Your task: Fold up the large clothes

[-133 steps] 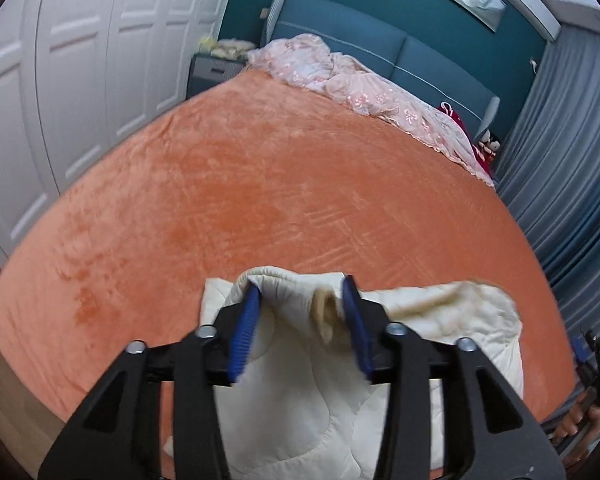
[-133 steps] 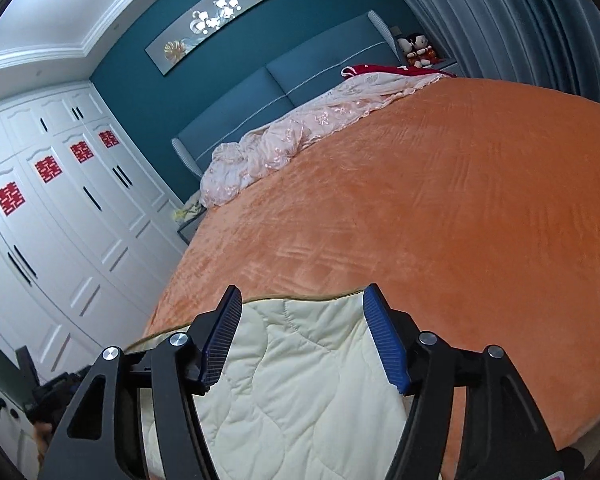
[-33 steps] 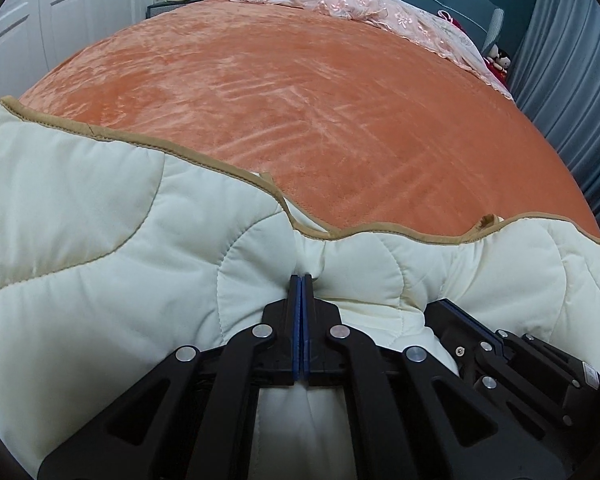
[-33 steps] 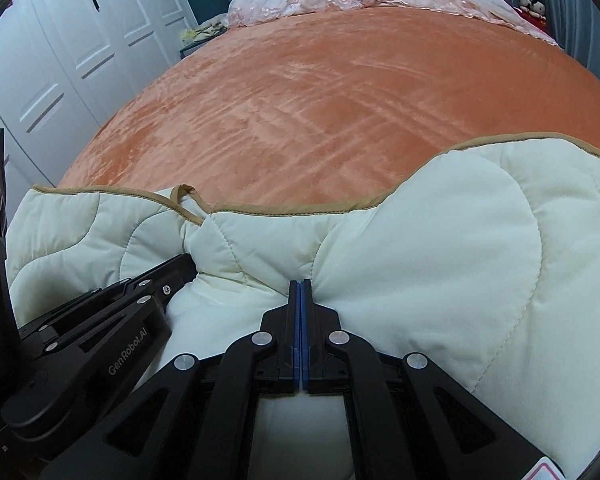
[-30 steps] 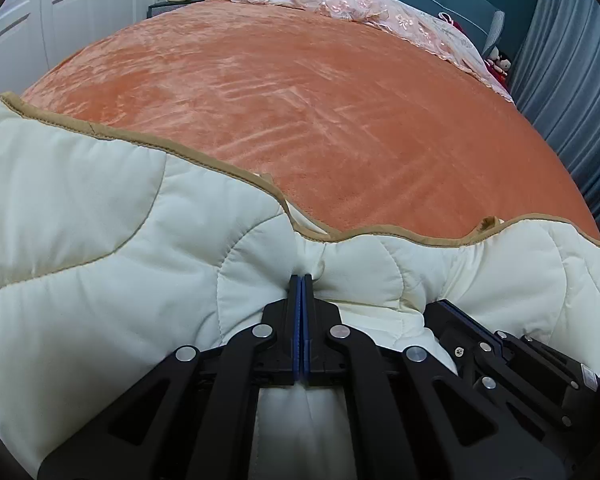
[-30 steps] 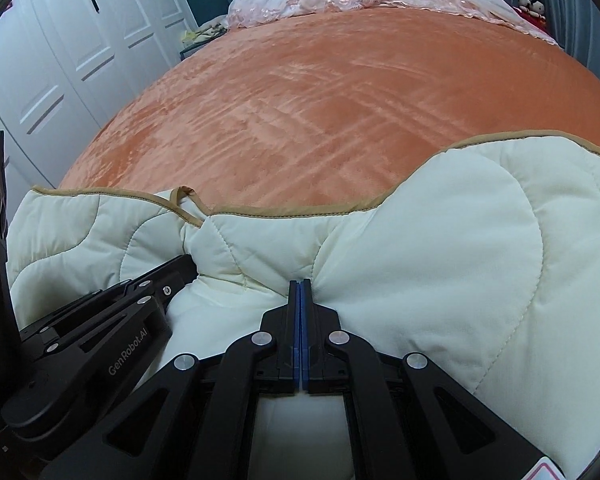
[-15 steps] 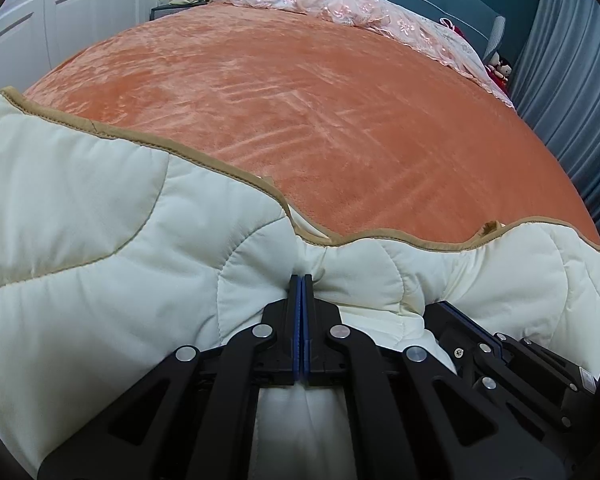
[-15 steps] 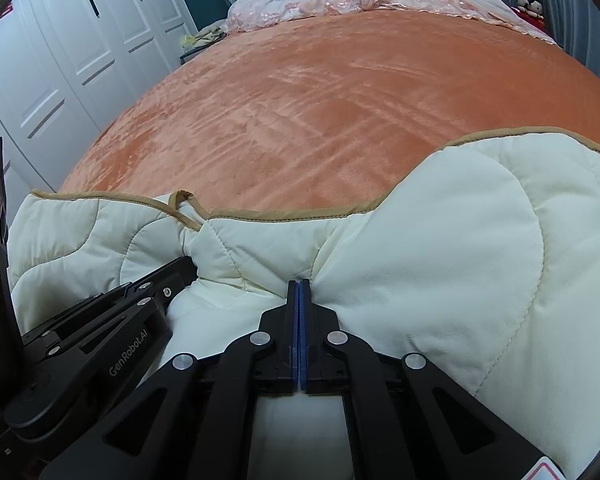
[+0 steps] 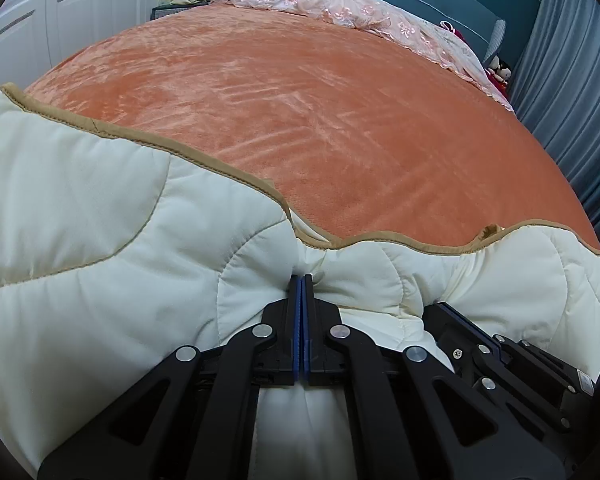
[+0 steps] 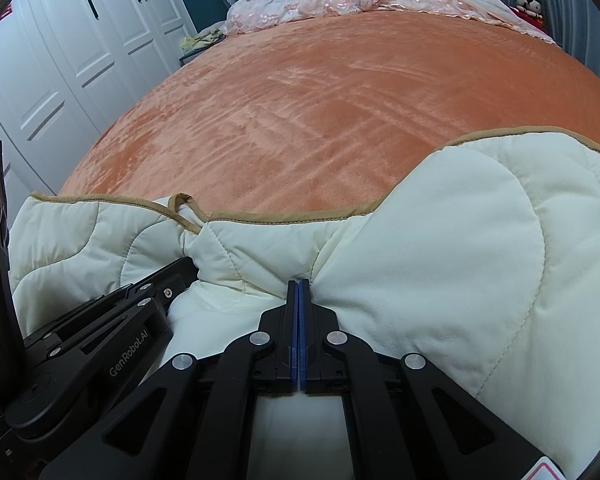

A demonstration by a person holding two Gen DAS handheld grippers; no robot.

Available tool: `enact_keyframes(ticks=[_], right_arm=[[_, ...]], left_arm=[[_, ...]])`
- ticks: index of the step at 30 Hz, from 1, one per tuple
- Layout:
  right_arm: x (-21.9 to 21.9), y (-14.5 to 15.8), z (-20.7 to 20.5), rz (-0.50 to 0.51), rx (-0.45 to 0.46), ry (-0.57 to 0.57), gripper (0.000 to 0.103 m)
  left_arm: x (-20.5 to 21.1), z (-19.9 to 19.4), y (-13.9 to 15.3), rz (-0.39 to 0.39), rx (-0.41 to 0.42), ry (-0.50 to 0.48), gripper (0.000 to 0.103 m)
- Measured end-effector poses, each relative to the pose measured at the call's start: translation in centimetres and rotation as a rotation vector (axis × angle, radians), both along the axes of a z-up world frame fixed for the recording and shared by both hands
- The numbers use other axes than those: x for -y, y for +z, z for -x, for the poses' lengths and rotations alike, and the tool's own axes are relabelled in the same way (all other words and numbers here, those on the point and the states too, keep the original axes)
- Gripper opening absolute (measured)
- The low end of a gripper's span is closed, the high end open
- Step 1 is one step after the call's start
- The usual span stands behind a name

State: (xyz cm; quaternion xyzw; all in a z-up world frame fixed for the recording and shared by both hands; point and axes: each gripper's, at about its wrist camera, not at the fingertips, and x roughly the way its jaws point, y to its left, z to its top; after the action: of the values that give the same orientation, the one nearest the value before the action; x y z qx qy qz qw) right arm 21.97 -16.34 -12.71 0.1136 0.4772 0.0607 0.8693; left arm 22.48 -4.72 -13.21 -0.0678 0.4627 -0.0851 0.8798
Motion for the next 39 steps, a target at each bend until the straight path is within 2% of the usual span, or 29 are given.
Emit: enact_keyframes(ticks=[10,13,15,17,20,23,25,27,30,32,37,38,39], right_arm=[[0.2,0.2,-0.7,-0.031,0.008,-0.015,0.000],[1.9,2.4,0.3,-0.073,0.059,-0.103,0.000],[3.8,5.5,2.9,-0.082,0.159,-0.195,0.000],[4.2,7.8,5.4,-0.059,0.183,-0.167,0.000],[3.0,8.2,8.3,-0.065,0.100,-0.050,0.000],[0.8,6.5,10.3,-0.062,0.000,0.049,0.000],[0.2,4.9,10.7,-0.056,-0.043,0.054,0.000],[0.5,3.9,10.7,-0.103,-0.051,0.024,0.000],[1.2,2.8,10.2,-0.154,-0.063,0.004,0.000],[0.9,2.5,10.1,-0.126,-0.049,0.020,0.000],[-0.5,2.6,10.8,-0.041,-0.021,0.034,0.000],[-0.4,2.6,10.7,-0.041,-0.026,0.036,0.000],[-0.4,2.8,10.6,-0.046,-0.041,0.034,0.000]], left_arm=[[0.1,-0.7,0.1,0.017,-0.014,0.003,0.000],[-1.7,-1.3,1.6,0.123,-0.062,0.022,0.000],[-4.0,-0.5,3.9,0.151,-0.052,0.090,0.000],[-5.7,1.6,6.6,0.123,-0.018,0.084,0.002],[-5.9,5.4,8.4,0.073,-0.026,0.015,0.002],[-4.3,9.0,7.5,0.059,-0.074,-0.065,0.002],[-2.8,10.4,6.2,0.009,-0.086,-0.086,0.002],[-2.5,11.1,5.2,-0.014,-0.070,-0.066,0.002],[-2.9,10.9,4.0,0.014,-0.072,-0.036,0.002],[-2.8,10.9,3.6,0.003,-0.061,-0.041,0.002],[-0.9,12.0,3.5,-0.152,0.014,-0.102,0.002],[-1.0,12.1,3.7,-0.145,0.012,-0.101,0.002],[-1.7,12.2,4.3,-0.096,-0.007,-0.084,0.002]])
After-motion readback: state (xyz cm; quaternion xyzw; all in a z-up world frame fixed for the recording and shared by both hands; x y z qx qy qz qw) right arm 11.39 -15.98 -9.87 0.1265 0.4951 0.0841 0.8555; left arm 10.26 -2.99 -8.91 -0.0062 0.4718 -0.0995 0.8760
